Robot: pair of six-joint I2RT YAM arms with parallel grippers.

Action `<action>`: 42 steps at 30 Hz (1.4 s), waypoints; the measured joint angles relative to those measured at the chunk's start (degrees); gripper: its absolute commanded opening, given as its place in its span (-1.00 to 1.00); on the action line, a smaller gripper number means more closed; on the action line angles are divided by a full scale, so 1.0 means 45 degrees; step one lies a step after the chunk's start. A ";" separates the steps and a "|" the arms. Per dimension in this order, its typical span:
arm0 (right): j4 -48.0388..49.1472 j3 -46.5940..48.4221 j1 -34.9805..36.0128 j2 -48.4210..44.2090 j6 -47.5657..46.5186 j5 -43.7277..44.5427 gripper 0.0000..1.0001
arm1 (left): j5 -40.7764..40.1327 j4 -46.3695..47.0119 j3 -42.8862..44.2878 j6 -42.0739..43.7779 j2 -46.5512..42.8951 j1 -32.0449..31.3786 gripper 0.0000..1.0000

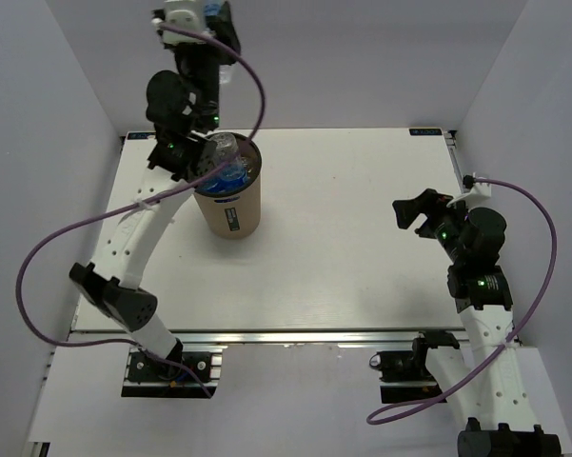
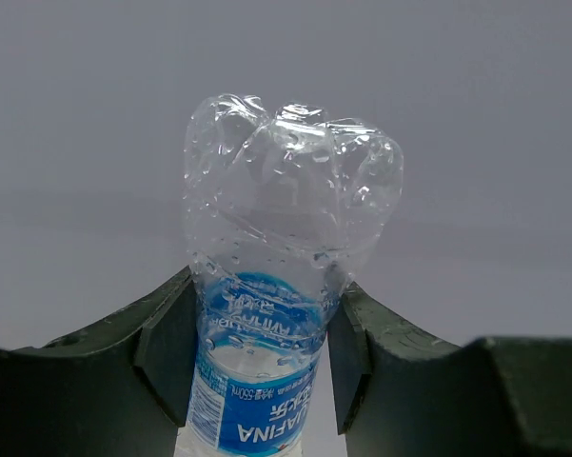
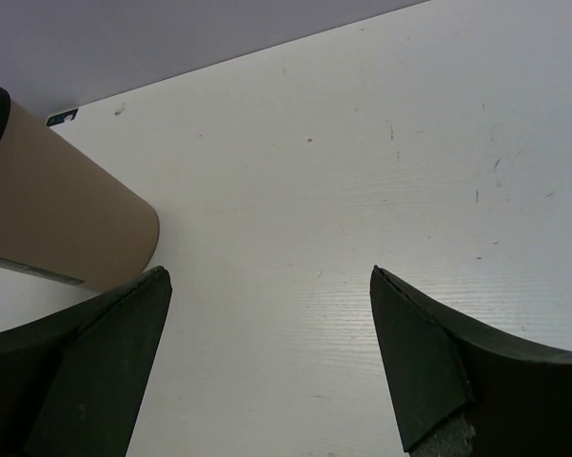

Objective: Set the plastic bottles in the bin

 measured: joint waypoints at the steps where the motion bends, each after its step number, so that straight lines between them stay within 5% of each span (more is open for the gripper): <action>1: 0.0019 -0.0015 0.0000 0.0034 0.0000 -0.0029 0.79 | -0.0282 0.0087 -0.0427 -0.0452 -0.0350 0.0340 -0.33; 6: 0.0078 -0.0019 0.0000 0.0325 0.0000 -0.0291 0.79 | -0.1166 -0.0330 -0.2016 -0.2608 -0.0758 0.1681 -0.33; 16: 0.0097 -0.0039 0.0000 0.0136 0.0000 -0.0393 0.79 | -0.2905 -0.1695 -0.5829 -0.5158 -0.0976 0.2195 -0.28; 21: 0.0097 -0.0053 0.0000 0.0141 0.0010 -0.0403 0.79 | -0.3483 -0.2288 -0.7232 -0.6460 -0.1948 0.2249 0.12; 26: 0.0160 -0.0199 -0.0005 0.0136 0.0010 -0.0476 0.79 | -0.3619 -0.1860 -0.9180 -0.7339 -0.3653 0.2259 0.23; 42: 0.0170 -0.0228 -0.0005 -0.0097 0.0010 -0.0471 0.79 | -0.3759 -0.1812 -0.9700 -0.7276 -0.2399 0.2341 0.24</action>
